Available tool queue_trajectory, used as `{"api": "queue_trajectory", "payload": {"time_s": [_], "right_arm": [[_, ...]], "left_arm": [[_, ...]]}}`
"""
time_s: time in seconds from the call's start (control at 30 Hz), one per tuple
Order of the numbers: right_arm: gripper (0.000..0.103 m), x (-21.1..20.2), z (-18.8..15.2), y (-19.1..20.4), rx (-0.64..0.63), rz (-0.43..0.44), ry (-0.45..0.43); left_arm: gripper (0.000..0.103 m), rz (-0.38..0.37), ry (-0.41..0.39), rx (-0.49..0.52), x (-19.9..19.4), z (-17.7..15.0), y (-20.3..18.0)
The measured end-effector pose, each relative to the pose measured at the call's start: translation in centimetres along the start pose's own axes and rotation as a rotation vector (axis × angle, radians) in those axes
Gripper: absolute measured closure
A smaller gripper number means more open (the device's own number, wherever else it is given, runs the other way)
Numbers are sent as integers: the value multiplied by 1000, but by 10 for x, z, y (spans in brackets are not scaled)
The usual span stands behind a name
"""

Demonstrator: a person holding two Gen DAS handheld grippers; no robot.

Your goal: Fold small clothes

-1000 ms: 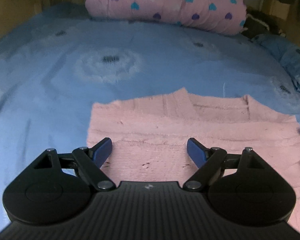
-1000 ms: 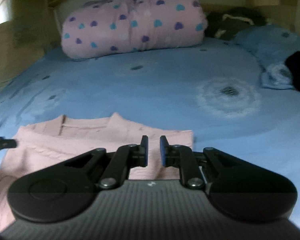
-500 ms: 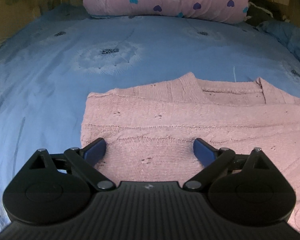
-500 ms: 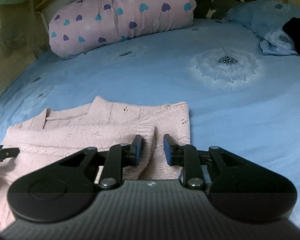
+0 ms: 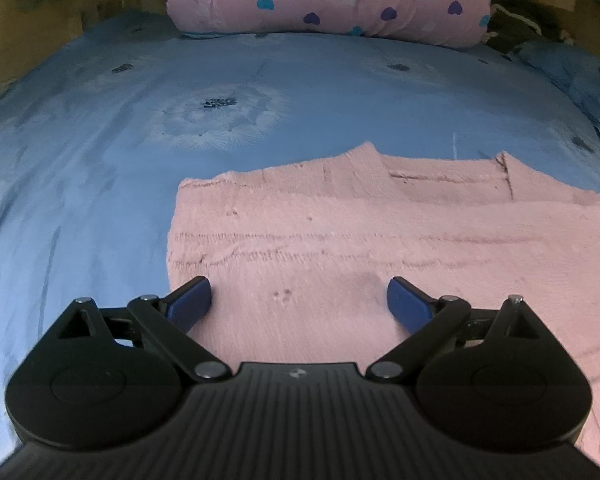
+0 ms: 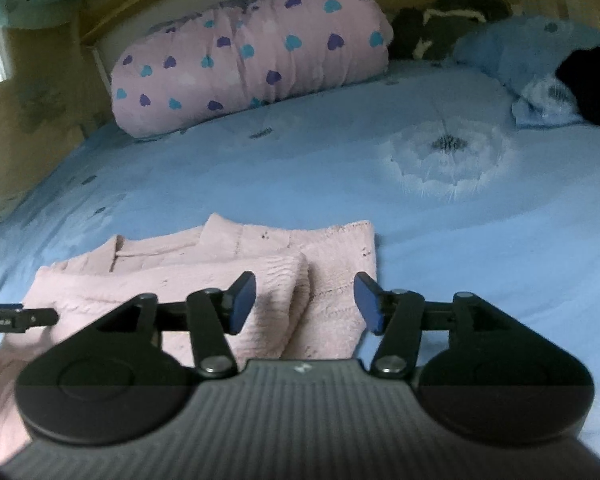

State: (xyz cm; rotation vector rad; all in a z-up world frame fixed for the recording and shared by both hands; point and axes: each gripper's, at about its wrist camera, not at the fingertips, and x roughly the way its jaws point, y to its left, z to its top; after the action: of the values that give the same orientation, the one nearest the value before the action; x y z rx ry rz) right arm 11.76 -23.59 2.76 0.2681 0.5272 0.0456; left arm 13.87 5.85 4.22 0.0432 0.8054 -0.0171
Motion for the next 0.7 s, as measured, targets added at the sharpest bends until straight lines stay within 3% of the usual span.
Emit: {"api": "queue_trajectory", "payload": {"time_s": [0.33,0.7], "right_arm": [[46,-61,-23,4,51,-5,17],[45,-133,-39,14,-20,-29,68]], "left_arm": [[6,12,7,-16,-66,-24,4],[5,40,-10,-31,-158,-66,15]]}}
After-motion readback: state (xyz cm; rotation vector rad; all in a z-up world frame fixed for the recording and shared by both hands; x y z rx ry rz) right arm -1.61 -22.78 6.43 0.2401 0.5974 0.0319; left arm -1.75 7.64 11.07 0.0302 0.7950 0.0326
